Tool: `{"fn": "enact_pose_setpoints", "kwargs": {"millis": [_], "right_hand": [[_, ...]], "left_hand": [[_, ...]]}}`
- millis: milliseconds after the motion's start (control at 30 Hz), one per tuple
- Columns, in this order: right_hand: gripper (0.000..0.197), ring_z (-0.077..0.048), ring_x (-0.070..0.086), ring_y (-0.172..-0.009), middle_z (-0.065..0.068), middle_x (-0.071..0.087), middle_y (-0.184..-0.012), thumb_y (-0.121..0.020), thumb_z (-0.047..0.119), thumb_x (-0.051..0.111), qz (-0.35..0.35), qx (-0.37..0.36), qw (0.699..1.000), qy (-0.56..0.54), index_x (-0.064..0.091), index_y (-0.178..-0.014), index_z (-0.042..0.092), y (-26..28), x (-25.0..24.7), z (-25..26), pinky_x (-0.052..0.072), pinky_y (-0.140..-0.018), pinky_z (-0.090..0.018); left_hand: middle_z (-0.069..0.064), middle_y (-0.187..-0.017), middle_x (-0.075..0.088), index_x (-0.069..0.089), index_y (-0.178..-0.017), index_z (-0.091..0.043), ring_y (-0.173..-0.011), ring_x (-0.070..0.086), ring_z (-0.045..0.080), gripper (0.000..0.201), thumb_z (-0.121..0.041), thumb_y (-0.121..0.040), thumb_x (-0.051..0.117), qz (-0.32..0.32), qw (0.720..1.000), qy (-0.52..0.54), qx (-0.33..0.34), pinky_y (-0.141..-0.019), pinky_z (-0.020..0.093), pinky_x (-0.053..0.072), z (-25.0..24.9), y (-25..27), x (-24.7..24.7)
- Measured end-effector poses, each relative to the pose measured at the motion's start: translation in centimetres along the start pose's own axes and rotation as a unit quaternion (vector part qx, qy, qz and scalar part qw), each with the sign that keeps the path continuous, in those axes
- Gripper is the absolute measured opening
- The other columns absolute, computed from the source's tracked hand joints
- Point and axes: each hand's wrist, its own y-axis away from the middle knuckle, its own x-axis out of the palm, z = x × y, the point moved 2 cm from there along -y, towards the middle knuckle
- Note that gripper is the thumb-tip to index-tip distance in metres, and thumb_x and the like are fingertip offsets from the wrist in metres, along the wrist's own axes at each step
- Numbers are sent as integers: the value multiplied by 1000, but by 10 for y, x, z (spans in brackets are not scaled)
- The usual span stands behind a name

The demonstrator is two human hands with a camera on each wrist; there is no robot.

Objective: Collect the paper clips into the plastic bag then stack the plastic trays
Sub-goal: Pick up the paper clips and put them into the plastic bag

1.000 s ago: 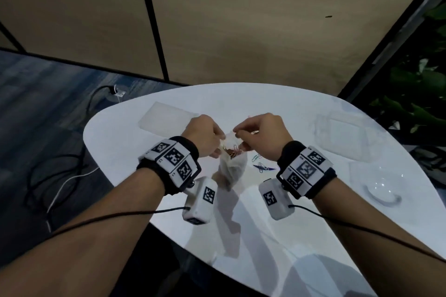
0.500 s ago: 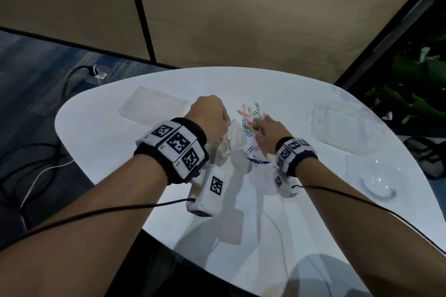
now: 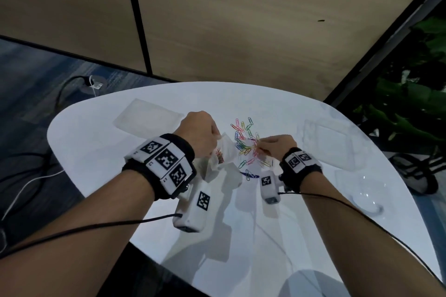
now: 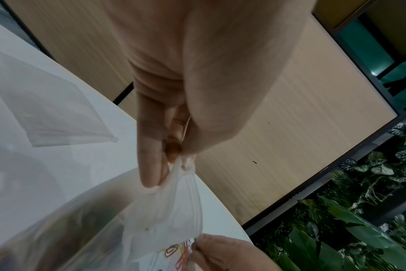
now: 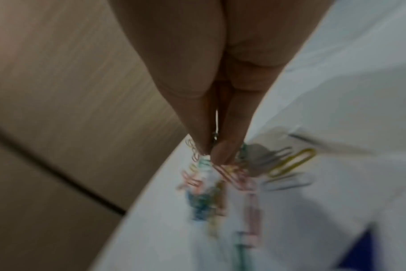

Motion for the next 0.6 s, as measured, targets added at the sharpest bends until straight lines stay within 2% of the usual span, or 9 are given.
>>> {"fn": "enact_pose_setpoints", "kwargs": {"millis": [67,100,167,233,300,367,467,533,600], "right_hand": [[11,-27,72,-86,-25,73,-98,-81,7,76,63,19,973,-223,77,-89,0,17,-2,9,57,-89,-31],[13,-25,72,-86,-26,71,-101,-84,1,71,97,13,949,-300,72,-95,-7,29,-2,18,58,-84,-27],[16,-19,72,-91,-18,72,-101,-88,-1,65,166,-25,919,-358,69,-101,-8,58,0,42,57,-79,-20],[17,-18,71,-96,-13,73,-101,-87,2,65,225,-71,910,-340,70,-102,-5,82,7,62,56,-82,-19],[16,-20,71,-94,-13,73,-100,-87,2,66,245,-95,920,-292,71,-100,-4,95,15,73,57,-84,-22],[13,-24,71,-86,-14,74,-94,-85,-1,69,238,-136,943,-188,73,-97,-3,101,24,81,58,-85,-29],[18,-19,75,-77,-5,77,-81,-81,1,72,148,-227,962,33,77,-89,16,106,36,89,59,-85,-37],[18,-18,74,-74,-4,77,-75,-81,5,69,119,-276,946,119,77,-89,20,111,44,94,59,-81,-37],[20,-18,72,-81,-3,77,-84,-82,8,67,150,-323,907,224,78,-94,19,114,47,100,57,-83,-35]], "left_hand": [[2,-73,68,75,-96,-7,-78,76,24,19,-5,-95,56,-3,1000,11,-8,-82,39,63,3,0,-3],[1,-72,68,75,-96,-7,-77,77,23,19,-6,-95,57,-6,1000,16,-12,-81,39,63,4,0,-4],[1,-71,68,75,-95,-8,-73,77,23,18,-7,-96,57,-9,1000,21,-19,-78,38,64,6,0,-6],[0,-71,68,75,-95,-7,-71,77,24,20,-4,-95,56,-11,999,24,-23,-77,39,65,7,-1,-6],[1,-69,67,76,-94,-7,-71,77,25,22,-2,-94,55,-13,999,29,-24,-76,39,65,9,-3,-5],[2,-70,68,76,-92,-7,-73,76,27,23,-1,-93,54,-18,999,33,-23,-77,40,64,10,-3,-4],[10,-79,73,76,-89,-6,-74,77,29,20,-2,-93,57,-17,999,46,-19,-78,42,64,11,-4,-4],[10,-79,73,75,-92,-5,-72,77,29,18,-1,-93,57,-13,998,53,-20,-77,41,64,12,-4,-5],[10,-78,73,74,-94,-5,-72,77,29,19,2,-93,56,-8,998,55,-25,-78,41,64,13,-4,-6]]}}
